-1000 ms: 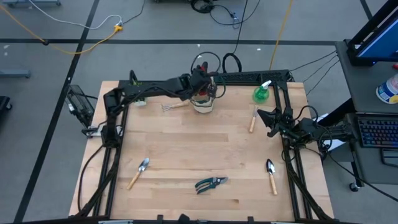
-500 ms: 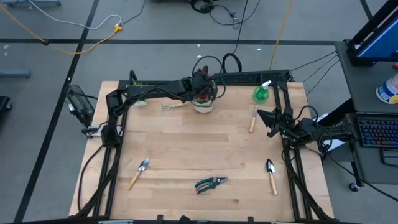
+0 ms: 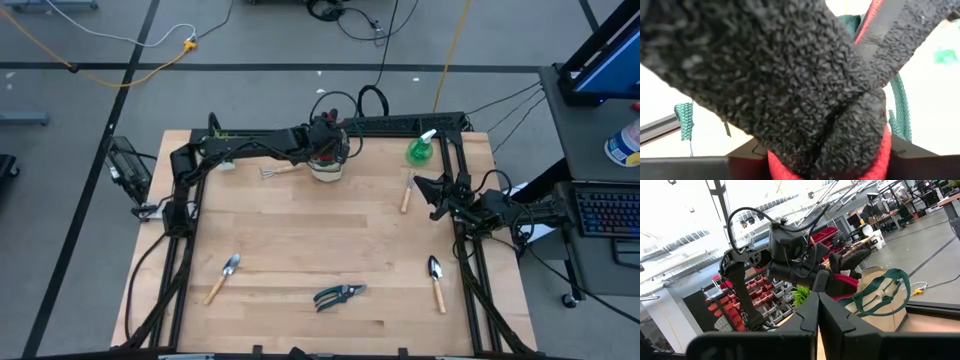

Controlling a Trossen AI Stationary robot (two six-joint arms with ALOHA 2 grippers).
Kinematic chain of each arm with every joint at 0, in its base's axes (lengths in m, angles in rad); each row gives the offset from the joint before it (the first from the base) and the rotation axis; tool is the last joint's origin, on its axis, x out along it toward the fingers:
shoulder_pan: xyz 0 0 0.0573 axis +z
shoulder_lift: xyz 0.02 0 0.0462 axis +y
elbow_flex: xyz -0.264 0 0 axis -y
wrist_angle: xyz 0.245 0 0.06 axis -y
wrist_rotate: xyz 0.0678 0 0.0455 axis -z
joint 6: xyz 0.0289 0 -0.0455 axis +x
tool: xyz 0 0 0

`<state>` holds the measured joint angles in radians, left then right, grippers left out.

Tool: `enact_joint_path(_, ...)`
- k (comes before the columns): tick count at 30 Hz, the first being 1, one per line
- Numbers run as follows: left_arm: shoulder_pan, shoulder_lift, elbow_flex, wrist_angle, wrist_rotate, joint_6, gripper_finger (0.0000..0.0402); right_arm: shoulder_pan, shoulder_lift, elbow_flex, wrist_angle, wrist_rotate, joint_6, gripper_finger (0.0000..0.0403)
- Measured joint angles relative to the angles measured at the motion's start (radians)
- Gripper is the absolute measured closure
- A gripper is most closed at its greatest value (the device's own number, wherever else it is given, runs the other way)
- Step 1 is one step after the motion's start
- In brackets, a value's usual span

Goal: Pick & Place Garden tools in Gardening bag
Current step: Put the black gloves into the green gardening bag

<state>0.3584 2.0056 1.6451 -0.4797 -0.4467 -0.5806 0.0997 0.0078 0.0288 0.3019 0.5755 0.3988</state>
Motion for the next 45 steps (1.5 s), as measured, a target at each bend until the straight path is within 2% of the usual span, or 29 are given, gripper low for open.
enact_joint_path(12,0.0,-0.002,0.0,0.004,0.002,0.066,0.0193,0.0,0.0,0.0,0.0,0.0,0.0,0.0403)
enact_joint_path(25,0.001,-0.003,0.0,0.005,0.001,0.057,0.0186,0.0,0.0,0.0,0.0,0.0,0.0,0.0403)
enact_joint_path(28,0.001,-0.003,0.0,0.005,0.001,0.05,0.0163,0.0,0.0,0.0,0.0,0.0,0.0,0.0403)
enact_joint_path(37,0.001,-0.004,0.0,0.006,0.001,0.049,0.0061,0.0,0.0,0.0,0.0,0.0,0.0,0.0403)
enact_joint_path(45,0.003,-0.025,0.0,0.018,0.0,0.051,0.0013,0.0,0.0,0.0,0.0,0.0,0.0,0.0403)
